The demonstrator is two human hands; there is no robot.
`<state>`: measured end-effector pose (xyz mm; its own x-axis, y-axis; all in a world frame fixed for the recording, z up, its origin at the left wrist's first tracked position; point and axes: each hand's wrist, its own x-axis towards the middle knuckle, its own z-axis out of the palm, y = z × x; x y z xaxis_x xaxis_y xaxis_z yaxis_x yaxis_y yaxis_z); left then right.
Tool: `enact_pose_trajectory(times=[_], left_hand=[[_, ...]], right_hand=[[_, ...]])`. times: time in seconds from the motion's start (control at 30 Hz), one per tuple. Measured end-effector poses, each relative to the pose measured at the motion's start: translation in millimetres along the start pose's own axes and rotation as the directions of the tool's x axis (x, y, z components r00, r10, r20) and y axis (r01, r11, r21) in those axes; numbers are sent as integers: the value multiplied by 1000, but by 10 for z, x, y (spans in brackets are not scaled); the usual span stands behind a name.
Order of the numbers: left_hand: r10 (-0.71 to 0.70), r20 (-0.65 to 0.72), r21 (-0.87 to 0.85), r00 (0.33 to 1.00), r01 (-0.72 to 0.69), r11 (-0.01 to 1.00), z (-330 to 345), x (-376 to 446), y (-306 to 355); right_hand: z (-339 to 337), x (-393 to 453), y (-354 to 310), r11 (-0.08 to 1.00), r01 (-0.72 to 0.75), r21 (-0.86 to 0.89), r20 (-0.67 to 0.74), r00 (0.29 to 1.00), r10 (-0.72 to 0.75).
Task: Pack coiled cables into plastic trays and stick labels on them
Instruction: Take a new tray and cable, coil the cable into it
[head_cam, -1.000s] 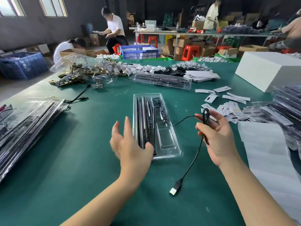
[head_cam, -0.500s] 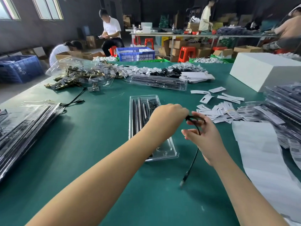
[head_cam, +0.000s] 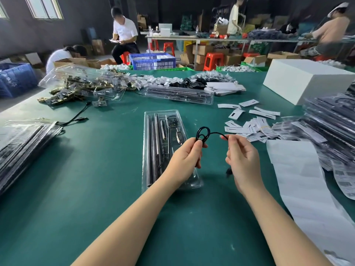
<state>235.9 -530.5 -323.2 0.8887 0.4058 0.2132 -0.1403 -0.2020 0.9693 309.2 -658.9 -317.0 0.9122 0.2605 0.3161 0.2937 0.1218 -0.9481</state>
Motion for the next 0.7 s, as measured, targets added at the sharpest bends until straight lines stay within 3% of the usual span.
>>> enact_pose_trajectory(times=[0.17, 0.37, 0.5, 0.57, 0.7], left_hand=[[23, 49, -85, 999, -19, 996, 20, -9, -19], [21, 14, -195, 1000, -18, 981, -4, 11, -19], [7, 22, -106, 1000, -5, 994, 6, 20, 18], [-27, 16, -103, 1000, 28, 994, 12, 44, 61], [-87, 79, -162, 993, 99, 982, 17, 72, 146]], right_hand=[[107, -25, -7, 982, -39, 184, 34, 999, 33], [160, -126, -5, 996, 65, 57, -3, 998, -65], [179, -170, -31, 990, 139, -1, -113, 984, -138], [171, -185, -40, 973, 213, -91, -81, 972, -221], [186, -189, -79, 964, 226, -141, -24, 973, -231]])
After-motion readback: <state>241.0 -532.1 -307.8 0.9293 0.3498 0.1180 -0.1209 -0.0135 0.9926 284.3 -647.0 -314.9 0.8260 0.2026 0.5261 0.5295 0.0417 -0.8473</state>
